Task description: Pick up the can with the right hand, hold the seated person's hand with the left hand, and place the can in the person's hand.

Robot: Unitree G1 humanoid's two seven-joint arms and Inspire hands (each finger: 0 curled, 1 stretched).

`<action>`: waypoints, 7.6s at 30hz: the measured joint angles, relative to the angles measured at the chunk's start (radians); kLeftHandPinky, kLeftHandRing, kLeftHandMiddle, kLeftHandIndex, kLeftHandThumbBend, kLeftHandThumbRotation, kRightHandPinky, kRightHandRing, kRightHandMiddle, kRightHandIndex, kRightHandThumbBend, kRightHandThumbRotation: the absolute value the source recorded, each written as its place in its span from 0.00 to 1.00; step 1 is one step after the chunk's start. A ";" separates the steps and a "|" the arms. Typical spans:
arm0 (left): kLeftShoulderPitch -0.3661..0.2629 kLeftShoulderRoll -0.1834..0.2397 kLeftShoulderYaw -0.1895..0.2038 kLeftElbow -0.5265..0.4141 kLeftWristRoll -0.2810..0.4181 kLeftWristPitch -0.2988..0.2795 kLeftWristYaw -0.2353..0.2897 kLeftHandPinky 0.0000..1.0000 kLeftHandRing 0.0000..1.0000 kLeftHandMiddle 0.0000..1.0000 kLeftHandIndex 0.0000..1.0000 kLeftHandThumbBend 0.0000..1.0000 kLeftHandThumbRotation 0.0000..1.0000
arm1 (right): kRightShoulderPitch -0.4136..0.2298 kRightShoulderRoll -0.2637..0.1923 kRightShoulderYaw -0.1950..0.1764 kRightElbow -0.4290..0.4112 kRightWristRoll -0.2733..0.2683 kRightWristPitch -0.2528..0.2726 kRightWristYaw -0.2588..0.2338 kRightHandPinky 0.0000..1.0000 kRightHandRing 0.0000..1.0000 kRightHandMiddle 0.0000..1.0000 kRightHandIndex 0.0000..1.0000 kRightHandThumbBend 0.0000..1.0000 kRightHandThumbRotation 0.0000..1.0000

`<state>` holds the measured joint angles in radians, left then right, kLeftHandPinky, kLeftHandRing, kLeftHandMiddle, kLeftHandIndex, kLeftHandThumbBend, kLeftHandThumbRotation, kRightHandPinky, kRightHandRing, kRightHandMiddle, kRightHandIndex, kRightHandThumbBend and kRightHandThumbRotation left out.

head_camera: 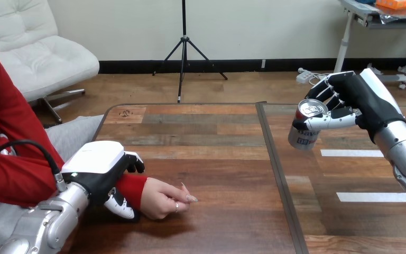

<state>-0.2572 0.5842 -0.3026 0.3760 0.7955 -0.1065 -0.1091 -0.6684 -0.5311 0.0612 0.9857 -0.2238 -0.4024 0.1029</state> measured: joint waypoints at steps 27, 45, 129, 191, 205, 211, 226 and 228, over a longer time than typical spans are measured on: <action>0.004 0.007 0.001 -0.036 -0.004 0.040 -0.060 0.66 0.72 0.74 0.71 0.96 0.06 | 0.000 0.000 0.000 0.000 0.002 0.000 0.000 0.37 0.39 0.44 0.46 0.78 0.00; 0.007 0.007 0.000 -0.027 -0.001 0.029 -0.033 0.44 0.51 0.54 0.56 0.86 0.00 | 0.000 0.000 0.000 0.000 0.002 0.000 0.000 0.38 0.39 0.44 0.46 0.77 0.00; 0.113 0.025 0.099 -0.150 -0.118 0.067 -0.034 0.19 0.26 0.34 0.36 0.75 0.00 | 0.000 0.072 0.018 -0.009 -0.025 0.060 -0.003 0.36 0.38 0.45 0.47 0.76 0.00; 0.130 -0.004 0.170 -0.209 -0.161 0.075 -0.008 0.23 0.29 0.37 0.38 0.81 0.00 | -0.001 0.232 0.075 -0.006 -0.069 0.080 -0.017 0.36 0.39 0.44 0.45 0.74 0.00; 0.129 -0.016 0.170 -0.209 -0.161 0.081 -0.008 0.23 0.29 0.37 0.38 0.82 0.00 | -0.001 0.269 0.092 -0.006 -0.070 0.091 -0.017 0.36 0.39 0.44 0.45 0.74 0.00; 0.128 -0.020 0.170 -0.209 -0.161 0.081 -0.008 0.22 0.28 0.37 0.37 0.81 0.00 | -0.001 0.286 0.095 -0.006 -0.070 0.103 -0.017 0.36 0.39 0.44 0.45 0.73 0.00; 0.123 -0.043 0.169 -0.209 -0.159 0.099 -0.008 0.19 0.26 0.36 0.37 0.81 0.00 | -0.001 0.315 0.099 -0.006 -0.070 0.106 -0.017 0.37 0.40 0.44 0.45 0.73 0.00; 0.122 -0.045 0.169 -0.209 -0.159 0.100 -0.008 0.19 0.26 0.36 0.37 0.81 0.00 | -0.001 0.318 0.099 -0.006 -0.070 0.106 -0.017 0.37 0.40 0.44 0.45 0.73 0.00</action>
<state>-0.1349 0.5392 -0.1338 0.1667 0.6367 -0.0064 -0.1173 -0.6691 -0.2132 0.1606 0.9798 -0.2938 -0.2967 0.0857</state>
